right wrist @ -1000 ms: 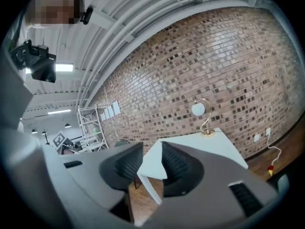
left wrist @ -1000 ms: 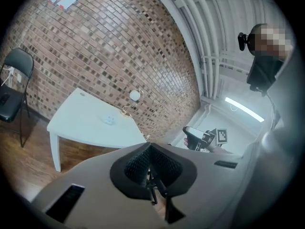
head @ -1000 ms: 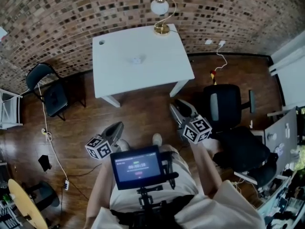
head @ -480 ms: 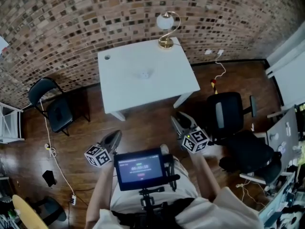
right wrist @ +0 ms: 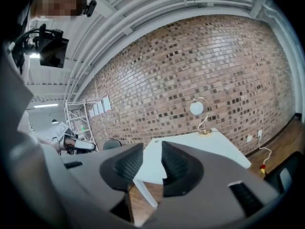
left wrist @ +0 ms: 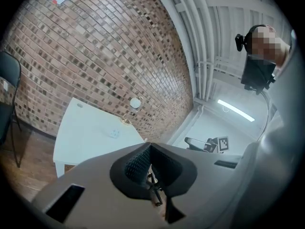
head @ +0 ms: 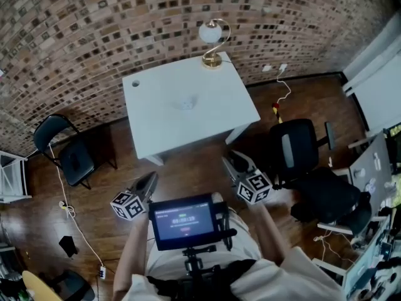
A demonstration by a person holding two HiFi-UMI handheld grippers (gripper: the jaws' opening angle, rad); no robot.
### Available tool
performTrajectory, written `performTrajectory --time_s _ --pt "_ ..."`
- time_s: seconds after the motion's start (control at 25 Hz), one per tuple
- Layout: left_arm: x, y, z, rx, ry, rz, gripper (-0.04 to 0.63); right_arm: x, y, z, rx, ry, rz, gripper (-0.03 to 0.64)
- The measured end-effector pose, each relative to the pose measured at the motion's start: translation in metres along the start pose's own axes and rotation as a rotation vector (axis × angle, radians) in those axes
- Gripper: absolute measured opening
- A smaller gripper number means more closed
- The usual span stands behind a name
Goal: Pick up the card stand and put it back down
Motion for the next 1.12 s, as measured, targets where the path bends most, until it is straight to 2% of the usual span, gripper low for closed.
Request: performTrajectory --time_s 0.24,0.48,0.72,1.12 --pt "-0.005 0.005 0.014 -0.01 -0.021 -0.014 -0.003 0.003 0.008 0.0 -0.018 0.008 -0.046 0.129" --pt "-0.006 0.006 0.021 -0.003 -0.035 -0.009 -0.003 0.005 0.01 0.003 0.003 0.023 -0.066 0.129" --pt "0.004 0.022 0.03 0.01 -0.043 0.012 -0.003 0.004 0.013 0.002 0.019 0.026 -0.059 0.129" --pt "-0.016 0.04 0.036 0.008 -0.067 0.012 -0.003 0.0 0.022 -0.018 0.027 0.029 -0.048 0.129"
Point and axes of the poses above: the fingertips, and each gripper's own axes: z forward along the fingers, y to its right, x out of its top, the point moved 2 cm from there along -z, backward along the fingers, and after that the axes turned 4 degrees about z, right-handed, at the moved point
